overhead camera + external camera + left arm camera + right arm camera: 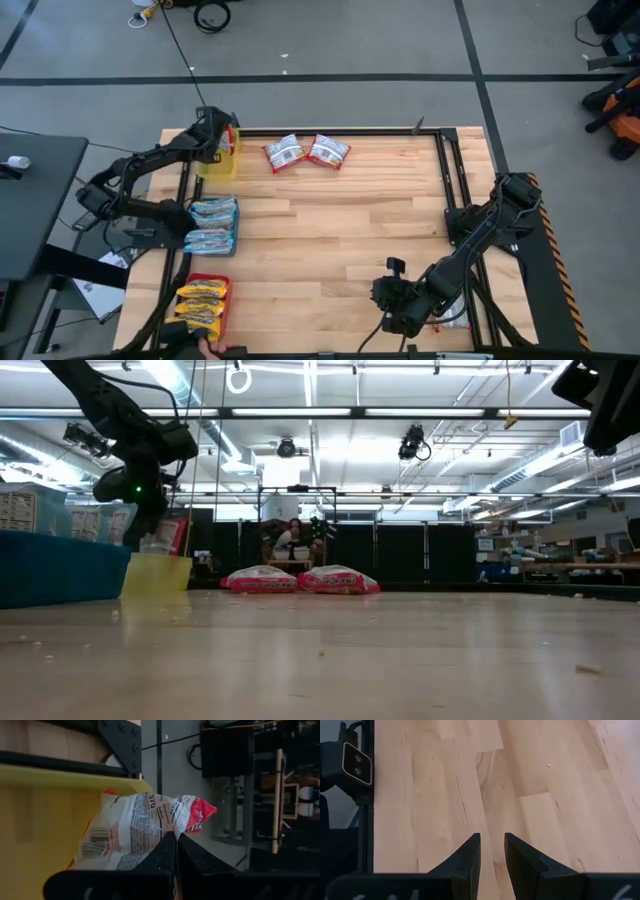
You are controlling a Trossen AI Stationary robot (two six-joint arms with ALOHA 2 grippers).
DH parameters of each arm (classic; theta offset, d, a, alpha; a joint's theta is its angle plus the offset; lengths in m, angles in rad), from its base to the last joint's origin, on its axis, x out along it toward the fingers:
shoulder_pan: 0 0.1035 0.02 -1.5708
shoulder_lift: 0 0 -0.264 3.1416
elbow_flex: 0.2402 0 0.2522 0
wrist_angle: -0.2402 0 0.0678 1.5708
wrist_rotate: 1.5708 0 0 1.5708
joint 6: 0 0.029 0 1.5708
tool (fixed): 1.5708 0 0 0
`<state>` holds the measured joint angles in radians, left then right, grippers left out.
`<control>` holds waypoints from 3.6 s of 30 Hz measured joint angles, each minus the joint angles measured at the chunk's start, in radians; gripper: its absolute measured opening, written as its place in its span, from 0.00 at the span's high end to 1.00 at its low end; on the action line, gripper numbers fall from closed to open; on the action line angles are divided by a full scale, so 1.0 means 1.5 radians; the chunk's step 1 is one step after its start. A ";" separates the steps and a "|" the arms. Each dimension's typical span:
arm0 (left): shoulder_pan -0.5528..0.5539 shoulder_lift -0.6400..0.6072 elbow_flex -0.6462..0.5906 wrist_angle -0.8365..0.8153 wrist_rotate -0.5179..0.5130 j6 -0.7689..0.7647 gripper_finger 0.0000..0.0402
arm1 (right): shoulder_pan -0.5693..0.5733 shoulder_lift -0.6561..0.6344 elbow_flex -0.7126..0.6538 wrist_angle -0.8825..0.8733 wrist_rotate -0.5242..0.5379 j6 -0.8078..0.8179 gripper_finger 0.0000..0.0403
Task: Sort Maruchan noodles
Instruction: Put the middle red noodle pack into the yellow bin
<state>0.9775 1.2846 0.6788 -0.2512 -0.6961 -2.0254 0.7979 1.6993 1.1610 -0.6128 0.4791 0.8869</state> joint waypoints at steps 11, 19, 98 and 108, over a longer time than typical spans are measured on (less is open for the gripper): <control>0.069 -0.001 0.000 0.000 0.049 0.132 0.97 | -0.016 0.000 0.000 -0.010 0.000 -0.004 0.77; 0.093 -0.001 0.000 0.011 0.096 0.188 0.88 | -0.016 0.000 0.000 -0.006 0.000 -0.013 0.77; 0.076 0.209 0.162 -0.200 0.348 1.021 0.98 | 0.016 0.000 0.000 0.096 0.063 0.035 0.77; 0.081 0.197 0.161 -0.220 0.348 1.055 0.94 | 0.019 0.000 0.000 0.094 0.065 0.014 0.77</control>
<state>1.0988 1.5795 0.9211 -0.5812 -0.1740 -0.4434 0.8256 1.6993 1.1614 -0.4721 0.5758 0.9072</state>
